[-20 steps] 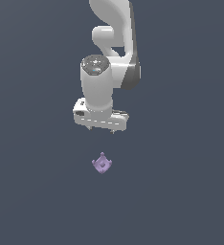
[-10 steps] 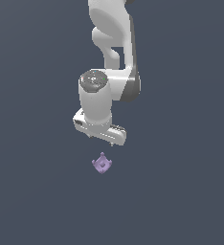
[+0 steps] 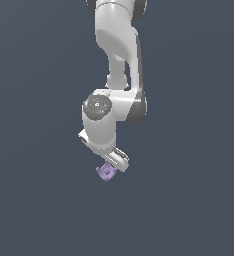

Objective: Pick up the object and move it to a goal position.

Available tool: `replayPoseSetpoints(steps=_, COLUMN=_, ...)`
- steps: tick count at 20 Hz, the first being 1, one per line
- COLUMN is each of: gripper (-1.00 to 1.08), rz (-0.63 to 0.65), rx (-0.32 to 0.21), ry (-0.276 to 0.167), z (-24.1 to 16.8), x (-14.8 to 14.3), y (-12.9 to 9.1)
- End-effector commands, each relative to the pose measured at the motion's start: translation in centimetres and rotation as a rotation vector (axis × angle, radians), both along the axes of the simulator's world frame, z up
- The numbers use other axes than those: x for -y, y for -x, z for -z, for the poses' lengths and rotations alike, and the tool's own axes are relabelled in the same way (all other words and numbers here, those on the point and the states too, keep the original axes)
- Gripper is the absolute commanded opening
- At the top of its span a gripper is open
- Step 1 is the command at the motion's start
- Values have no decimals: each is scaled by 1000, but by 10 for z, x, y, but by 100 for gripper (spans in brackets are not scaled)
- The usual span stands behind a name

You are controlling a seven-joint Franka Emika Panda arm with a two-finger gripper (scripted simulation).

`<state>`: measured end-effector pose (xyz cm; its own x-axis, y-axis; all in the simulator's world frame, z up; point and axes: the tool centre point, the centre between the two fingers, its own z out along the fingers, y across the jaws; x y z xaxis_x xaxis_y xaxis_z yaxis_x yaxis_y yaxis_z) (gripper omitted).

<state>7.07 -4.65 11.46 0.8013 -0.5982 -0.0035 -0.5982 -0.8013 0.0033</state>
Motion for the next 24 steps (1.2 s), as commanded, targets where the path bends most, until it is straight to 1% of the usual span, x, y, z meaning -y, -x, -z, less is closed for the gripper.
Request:
replayPoseSetpoints(steps=1, gripper=100, rz=54, rx=2, ry=0, z=7, x=0, y=-7)
replayPoseSetpoints(steps=5, gripper=100, rz=115, rx=3, ry=0, z=17, x=-1, y=-15)
replayPoseSetpoints(steps=10, gripper=100, rz=160, rx=5, ry=0, z=24, x=-1, y=-21)
replayPoseSetpoints(steps=18, gripper=100, rz=167, rx=4, ry=0, z=29, x=-2, y=-21)
replayPoseSetpoints(steps=24, gripper=100, rz=170, rx=5, ry=0, z=58, x=-1, y=-21)
